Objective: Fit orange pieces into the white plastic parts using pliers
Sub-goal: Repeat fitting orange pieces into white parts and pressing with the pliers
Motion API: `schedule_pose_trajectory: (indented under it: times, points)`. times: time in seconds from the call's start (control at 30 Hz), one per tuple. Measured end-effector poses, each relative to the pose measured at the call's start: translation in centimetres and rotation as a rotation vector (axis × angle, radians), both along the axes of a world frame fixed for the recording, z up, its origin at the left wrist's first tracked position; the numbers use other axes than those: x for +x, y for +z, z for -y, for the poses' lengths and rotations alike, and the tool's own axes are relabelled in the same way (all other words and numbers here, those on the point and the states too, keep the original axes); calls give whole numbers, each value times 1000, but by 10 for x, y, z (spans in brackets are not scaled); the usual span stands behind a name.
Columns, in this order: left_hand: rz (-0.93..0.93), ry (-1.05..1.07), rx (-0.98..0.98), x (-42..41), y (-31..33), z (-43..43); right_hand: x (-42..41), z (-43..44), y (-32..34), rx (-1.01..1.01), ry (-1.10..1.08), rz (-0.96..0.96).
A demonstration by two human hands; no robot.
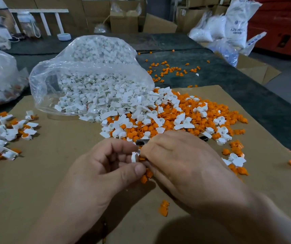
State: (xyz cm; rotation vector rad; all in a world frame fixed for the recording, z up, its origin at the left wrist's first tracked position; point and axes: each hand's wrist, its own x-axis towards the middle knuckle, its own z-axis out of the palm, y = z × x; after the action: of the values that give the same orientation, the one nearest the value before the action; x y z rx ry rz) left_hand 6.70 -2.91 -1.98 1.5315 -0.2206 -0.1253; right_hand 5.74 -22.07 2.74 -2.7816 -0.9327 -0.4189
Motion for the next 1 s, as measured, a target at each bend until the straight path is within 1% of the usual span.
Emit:
schedule_pose_trajectory:
  times: [0.1,0.17,0.3,0.47,0.53,0.6,0.73,0.87,0.93,1.0]
  points:
    - [-25,-120,-4,-2,2,-2,1,1,1,-52,25,-15]
    - [-7,-116,7,-2,3,-4,1,1,3,-31,44,-52]
    - [162,-44,202,-5,3,-8,-2,2,6,121,67,-165]
    - [391,15,376,-8,4,-7,-2,1,3,322,43,-282]
    - [439,31,405,-9,8,-5,-3,2,3,359,55,-287]
    - [492,57,448,-10,9,-5,-3,1,4,353,67,-266]
    - [522,73,465,-10,11,-4,-3,-1,4,305,69,-201]
    - [569,97,513,-9,10,-2,-3,-2,5,293,56,-219]
    - [534,90,508,-9,11,-2,-5,-2,8,291,32,-242]
    - [445,119,463,-9,10,-3,-7,2,11,245,-23,-251]
